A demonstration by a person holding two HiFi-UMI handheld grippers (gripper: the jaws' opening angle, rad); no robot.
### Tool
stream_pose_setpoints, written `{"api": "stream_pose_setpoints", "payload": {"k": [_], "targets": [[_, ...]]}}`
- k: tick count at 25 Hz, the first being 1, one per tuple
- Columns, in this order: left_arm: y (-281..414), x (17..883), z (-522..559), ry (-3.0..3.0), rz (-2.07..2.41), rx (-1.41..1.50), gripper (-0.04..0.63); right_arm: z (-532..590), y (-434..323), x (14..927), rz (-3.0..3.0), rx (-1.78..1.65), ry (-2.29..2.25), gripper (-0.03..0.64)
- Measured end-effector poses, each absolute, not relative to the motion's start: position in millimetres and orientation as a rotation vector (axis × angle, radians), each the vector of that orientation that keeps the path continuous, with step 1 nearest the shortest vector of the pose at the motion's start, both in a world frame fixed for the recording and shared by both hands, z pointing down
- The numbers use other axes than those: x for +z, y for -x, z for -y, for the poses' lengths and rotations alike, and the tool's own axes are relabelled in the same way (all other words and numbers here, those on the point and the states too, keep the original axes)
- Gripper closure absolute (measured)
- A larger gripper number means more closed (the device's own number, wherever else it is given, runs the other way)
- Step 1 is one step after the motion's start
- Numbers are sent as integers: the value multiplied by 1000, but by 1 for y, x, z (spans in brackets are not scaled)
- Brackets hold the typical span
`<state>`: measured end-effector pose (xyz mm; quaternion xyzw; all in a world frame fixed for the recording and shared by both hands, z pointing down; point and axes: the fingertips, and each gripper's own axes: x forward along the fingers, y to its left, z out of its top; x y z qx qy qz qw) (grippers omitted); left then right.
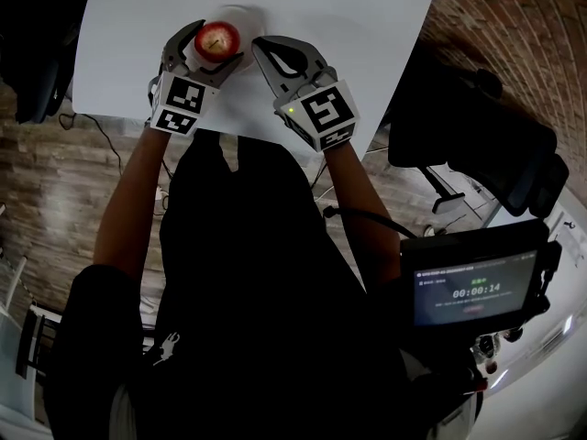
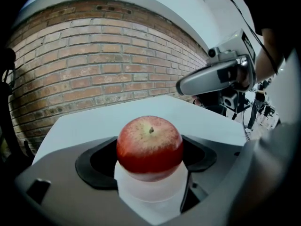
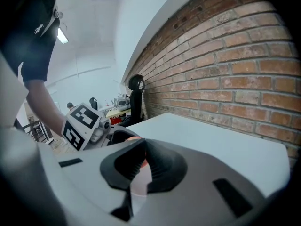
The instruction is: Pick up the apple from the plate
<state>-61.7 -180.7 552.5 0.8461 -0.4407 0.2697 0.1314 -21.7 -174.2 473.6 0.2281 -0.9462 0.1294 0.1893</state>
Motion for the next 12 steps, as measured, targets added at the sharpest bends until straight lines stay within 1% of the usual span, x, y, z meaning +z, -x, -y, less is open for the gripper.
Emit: {"api": "stream_pose_setpoints", "payload": {"k": [12], "targets": [[59,520,174,-2512,1276,740,187,167,24,455,2687,335,-684,612]]}}
